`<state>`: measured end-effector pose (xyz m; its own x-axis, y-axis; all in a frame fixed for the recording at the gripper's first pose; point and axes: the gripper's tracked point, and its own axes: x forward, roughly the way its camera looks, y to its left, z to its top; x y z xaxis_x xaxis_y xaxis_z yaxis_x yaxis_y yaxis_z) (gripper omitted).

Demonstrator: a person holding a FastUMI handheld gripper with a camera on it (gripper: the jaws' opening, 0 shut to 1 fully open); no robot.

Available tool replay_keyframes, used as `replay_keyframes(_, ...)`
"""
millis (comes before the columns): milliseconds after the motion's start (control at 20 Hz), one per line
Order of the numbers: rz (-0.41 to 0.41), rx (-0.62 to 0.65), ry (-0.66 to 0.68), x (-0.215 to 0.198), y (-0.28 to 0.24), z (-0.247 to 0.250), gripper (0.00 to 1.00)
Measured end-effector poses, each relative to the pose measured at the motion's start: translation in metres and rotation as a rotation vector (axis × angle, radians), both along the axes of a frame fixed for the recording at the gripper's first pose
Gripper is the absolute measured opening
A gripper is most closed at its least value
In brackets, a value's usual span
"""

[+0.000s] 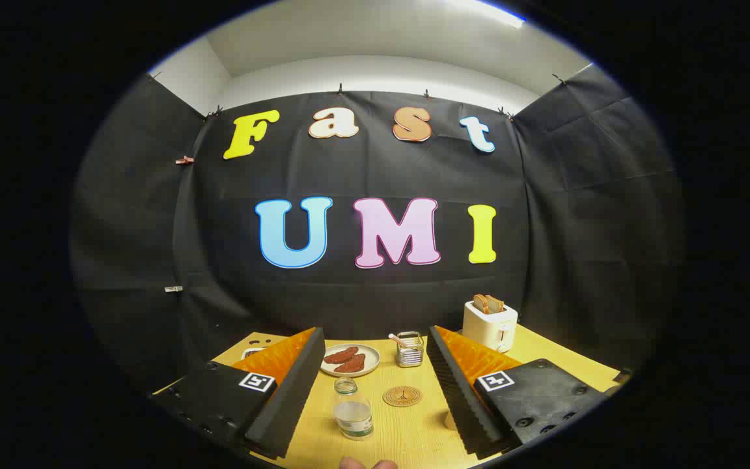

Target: Take the bottle from table, then pour the juice into the cup, finally place the bottle on the coaster

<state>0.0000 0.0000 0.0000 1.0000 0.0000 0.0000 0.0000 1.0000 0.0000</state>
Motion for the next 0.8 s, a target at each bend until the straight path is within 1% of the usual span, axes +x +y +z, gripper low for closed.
replay_keyframes(350, 0.000, -0.004, 0.000, 0.000, -0.001, -0.003, 0.96)
replay_keyframes(500, -0.004, -0.021, -0.028, -0.002, -0.003, 0.000, 0.96)
replay_keyframes(600, -0.002, -0.020, -0.037, -0.002, -0.001, -0.003, 0.96)
replay_keyframes(800, 0.004, -0.017, -0.009, -0.003, 0.001, -0.018, 0.96)
